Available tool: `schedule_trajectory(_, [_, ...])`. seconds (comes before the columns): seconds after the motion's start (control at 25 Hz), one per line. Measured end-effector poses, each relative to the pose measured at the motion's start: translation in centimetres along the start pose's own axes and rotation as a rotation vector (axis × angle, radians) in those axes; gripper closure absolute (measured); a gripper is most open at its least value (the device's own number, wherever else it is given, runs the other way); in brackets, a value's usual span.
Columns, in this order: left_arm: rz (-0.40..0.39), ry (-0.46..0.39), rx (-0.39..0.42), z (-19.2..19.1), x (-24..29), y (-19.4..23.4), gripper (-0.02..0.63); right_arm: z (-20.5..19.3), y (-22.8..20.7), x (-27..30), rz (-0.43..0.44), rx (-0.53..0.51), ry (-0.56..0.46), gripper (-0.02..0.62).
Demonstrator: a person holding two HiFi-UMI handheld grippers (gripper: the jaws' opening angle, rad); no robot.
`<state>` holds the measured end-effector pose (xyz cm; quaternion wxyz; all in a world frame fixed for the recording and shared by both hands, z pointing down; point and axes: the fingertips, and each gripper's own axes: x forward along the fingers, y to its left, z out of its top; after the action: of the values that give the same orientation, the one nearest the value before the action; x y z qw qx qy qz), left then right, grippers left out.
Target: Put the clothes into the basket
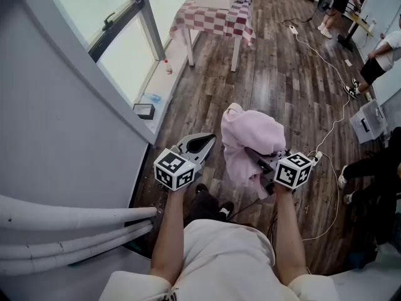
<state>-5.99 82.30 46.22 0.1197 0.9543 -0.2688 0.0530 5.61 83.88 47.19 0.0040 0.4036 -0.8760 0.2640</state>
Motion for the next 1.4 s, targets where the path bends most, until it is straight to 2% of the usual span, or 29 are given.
schedule_trajectory(0.56, [0.008, -0.004, 0.013, 0.1, -0.5, 0.2, 0.592, -0.5, -0.6, -0.2, -0.017, 0.007, 0.004, 0.267])
schedule_trajectory(0.84, [0.003, 0.034, 0.027, -0.1, 0.1, 0.2, 0.592, 0.4, -1.5, 0.3, -0.026, 0.006, 0.004, 0.267])
schedule_trajectory(1.16, [0.014, 0.032, -0.009, 0.1, 2.5, 4.8, 0.592, 2.2, -3.8, 3.9, -0.045, -0.009, 0.018, 0.267])
schedule_trajectory(1.4, [0.006, -0.005, -0.031, 2.5, 6.1, 10.0, 0.592, 5.3, -6.6, 7.4, -0.068, -0.013, 0.02, 0.267])
